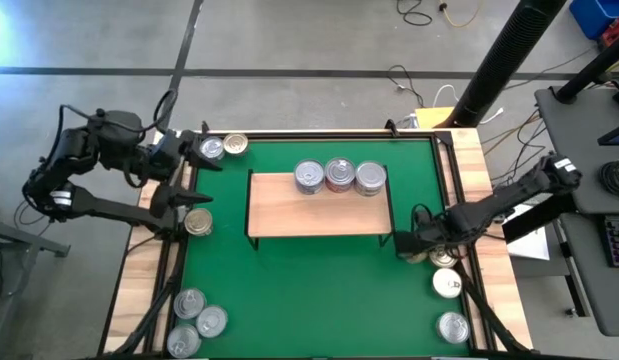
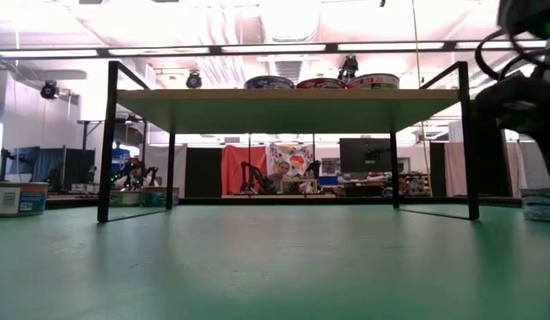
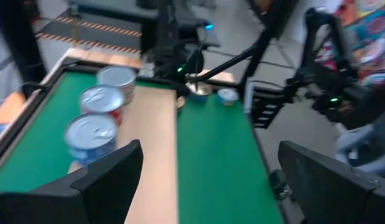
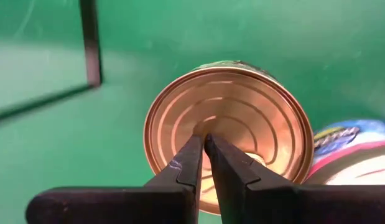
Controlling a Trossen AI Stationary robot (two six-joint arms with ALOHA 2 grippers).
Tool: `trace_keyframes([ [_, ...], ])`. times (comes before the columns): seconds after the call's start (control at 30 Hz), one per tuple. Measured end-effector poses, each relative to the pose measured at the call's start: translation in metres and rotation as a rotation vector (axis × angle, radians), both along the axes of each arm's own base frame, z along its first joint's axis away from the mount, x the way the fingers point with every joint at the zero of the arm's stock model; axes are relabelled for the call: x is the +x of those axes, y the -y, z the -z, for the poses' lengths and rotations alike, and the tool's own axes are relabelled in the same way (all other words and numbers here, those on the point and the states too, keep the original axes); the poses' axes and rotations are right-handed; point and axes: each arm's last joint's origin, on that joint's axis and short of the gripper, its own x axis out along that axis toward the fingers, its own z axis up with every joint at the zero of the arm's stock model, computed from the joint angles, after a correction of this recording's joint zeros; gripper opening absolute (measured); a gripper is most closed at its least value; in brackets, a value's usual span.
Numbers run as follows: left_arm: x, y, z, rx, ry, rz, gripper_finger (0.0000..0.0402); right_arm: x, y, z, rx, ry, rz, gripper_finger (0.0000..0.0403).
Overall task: Stack canned seafood by type on shelf
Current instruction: Put the right green tuna can on the shelf
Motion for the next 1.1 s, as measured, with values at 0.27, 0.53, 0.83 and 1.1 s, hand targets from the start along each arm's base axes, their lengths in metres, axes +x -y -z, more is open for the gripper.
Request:
trace_keyframes([
  [0.27, 0.014, -0.001, 0.003, -0.012, -0.035, 0.003, 0.0356, 0.027, -0.044, 0.003, -0.073, -0.043, -0.165, 0.0028],
  [0.53, 0.038, 0.012, 0.005, 0.022, 0.056, 0.115, 0.0356, 0.09, -0.113, 0.011, -0.114, -0.026, -0.439, 0.0028],
  [0.83, 0.066, 0.058, 0.039, 0.033, -0.019, 0.294, 0.0356, 0.178, -0.193, -0.001, -0.258, 0.277, -0.651, 0.0028],
  [1.1, 0.072, 0.092, 0.082, 0.007, -0.16, 0.324, 0.0356, 0.209, -0.214, -0.046, -0.352, 0.261, -0.778, 0.0063],
])
